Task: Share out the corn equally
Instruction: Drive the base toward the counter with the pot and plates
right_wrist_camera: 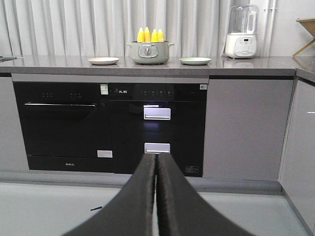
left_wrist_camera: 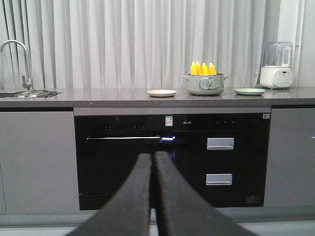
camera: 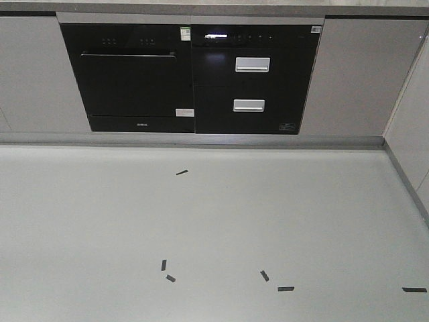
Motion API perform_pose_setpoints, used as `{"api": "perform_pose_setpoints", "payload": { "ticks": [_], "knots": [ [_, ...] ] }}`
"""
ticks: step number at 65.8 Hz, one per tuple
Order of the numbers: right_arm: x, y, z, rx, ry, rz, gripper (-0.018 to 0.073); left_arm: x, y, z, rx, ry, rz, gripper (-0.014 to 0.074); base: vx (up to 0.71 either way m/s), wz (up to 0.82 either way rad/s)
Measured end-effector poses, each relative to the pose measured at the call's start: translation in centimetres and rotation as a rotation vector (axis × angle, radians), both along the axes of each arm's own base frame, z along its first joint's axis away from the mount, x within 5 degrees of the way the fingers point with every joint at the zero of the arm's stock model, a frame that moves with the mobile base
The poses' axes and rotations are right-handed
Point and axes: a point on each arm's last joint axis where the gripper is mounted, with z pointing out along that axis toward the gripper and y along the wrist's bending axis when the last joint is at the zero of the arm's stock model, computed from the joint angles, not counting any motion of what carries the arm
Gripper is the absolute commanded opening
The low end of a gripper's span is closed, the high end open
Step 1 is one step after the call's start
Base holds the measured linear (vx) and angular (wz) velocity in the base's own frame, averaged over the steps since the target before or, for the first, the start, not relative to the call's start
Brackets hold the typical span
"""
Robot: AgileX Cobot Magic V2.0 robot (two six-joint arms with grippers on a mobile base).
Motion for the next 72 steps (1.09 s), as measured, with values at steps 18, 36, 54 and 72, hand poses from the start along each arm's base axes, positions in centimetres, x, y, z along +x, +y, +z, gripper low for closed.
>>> {"api": "perform_pose_setpoints", "payload": {
  "ticks": [18,36,54,72],
  "knots": [
    [0.0,0.0,-0.01,0.0,0.001,0.0,0.0,0.0,0.0,0.0,0.0,0.0,0.0,-0.0006,0.0,0.0],
    [0.0,0.0,0.0,0.0,0.0,0.0,0.0,0.0,0.0,0.0,0.0,0.0,0.0,-0.0006,0.0,0.0],
    [0.0,0.0,-0.01,0.0,0.001,0.0,0.0,0.0,0.0,0.0,0.0,0.0,0.0,-0.0006,0.0,0.0],
    [0.0,0.0,-0.01,0.0,0.001,0.0,0.0,0.0,0.0,0.0,0.0,0.0,0.0,-0.0006,0.0,-0.01]
  ]
}}
